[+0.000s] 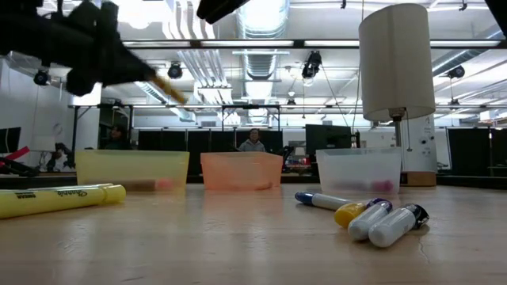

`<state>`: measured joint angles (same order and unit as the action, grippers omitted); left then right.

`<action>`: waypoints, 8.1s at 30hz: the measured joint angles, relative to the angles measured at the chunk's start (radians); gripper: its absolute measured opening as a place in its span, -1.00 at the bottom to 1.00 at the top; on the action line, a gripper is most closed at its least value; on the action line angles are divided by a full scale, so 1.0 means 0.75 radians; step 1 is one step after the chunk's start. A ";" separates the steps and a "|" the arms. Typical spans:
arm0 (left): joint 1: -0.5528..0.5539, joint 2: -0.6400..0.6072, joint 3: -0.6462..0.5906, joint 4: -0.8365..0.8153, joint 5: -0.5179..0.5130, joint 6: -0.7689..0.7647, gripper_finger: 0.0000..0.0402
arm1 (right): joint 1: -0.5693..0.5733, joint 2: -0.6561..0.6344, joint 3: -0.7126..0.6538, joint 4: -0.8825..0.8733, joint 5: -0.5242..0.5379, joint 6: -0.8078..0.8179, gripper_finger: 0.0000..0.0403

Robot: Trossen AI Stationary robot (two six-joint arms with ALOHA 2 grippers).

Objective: Pick & Place Markers
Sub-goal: Put the yellow highlighter pen into the yellow bin, then put the left light yellow highlighter pen into the yellow bin, then put the light blue highlighter pen into the yellow bin

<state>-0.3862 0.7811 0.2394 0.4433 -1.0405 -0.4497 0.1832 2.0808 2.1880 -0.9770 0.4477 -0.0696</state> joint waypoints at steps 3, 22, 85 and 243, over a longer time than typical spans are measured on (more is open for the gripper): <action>0.000 0.000 0.000 -0.238 -0.144 -0.147 -0.73 | 0.001 0.000 0.000 -0.041 0.000 0.021 0.27; 0.119 0.000 -0.001 -0.881 -0.065 -0.858 -0.69 | 0.003 -0.002 -0.008 -0.033 -0.004 0.069 0.25; -0.076 -0.020 0.329 -0.731 0.810 -0.528 -0.02 | 0.013 -0.005 -0.718 0.753 -0.784 -0.218 0.17; -0.130 0.918 0.701 -1.277 1.176 -1.145 -0.06 | 0.111 -0.002 -0.780 0.447 -0.772 0.153 0.12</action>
<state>-0.4841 1.4695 0.7650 -0.5144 -0.1581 -1.3082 0.2664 2.0796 1.6028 -0.6415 -0.1310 0.0448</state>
